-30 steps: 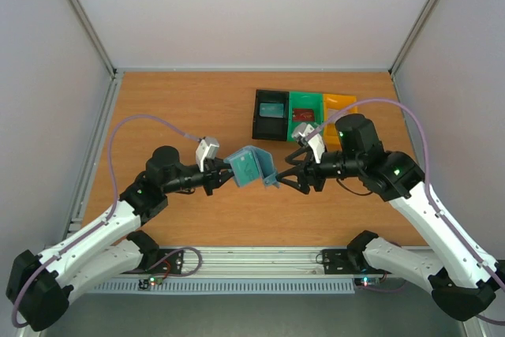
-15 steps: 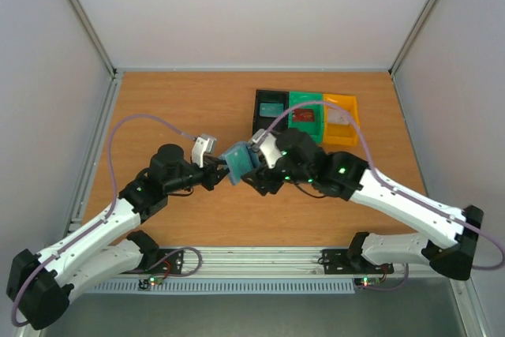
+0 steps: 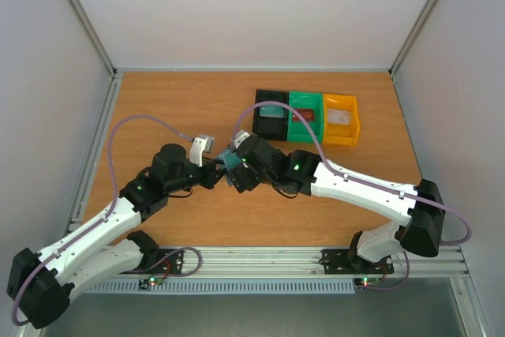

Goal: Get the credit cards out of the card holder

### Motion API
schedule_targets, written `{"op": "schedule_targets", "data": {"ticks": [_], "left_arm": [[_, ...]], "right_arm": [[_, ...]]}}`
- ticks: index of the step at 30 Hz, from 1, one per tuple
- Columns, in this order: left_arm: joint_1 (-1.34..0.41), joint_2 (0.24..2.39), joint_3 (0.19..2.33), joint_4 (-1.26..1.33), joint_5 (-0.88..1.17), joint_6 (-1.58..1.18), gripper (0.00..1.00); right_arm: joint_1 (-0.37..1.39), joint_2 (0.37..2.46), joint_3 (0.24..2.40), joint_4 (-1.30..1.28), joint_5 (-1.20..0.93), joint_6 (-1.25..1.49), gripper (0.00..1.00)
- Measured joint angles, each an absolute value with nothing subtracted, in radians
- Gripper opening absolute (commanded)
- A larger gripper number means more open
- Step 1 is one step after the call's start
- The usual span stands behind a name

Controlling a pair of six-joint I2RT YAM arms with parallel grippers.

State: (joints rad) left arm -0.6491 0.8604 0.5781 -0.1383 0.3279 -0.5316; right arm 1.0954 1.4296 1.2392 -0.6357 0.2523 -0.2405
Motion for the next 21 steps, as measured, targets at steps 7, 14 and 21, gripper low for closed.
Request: {"op": "schedule_targets", "data": {"ticks": [7,14,21], "left_arm": [[-0.650,0.871,0.578,-0.143,0.321,-0.543,0.00],[-0.650,0.871,0.578,-0.137,0.321,-0.543,0.00],[-0.649,0.876,0.578,-0.110,0.315,-0.542,0.00]], "right_arm": [[1.095,1.445,1.242,-0.613,0.142,-0.281,0.90],[1.099,1.445,1.239,-0.612,0.236,-0.269,0.71],[1.109,1.444,1.241,-0.638,0.348,-0.235,0.62]]}}
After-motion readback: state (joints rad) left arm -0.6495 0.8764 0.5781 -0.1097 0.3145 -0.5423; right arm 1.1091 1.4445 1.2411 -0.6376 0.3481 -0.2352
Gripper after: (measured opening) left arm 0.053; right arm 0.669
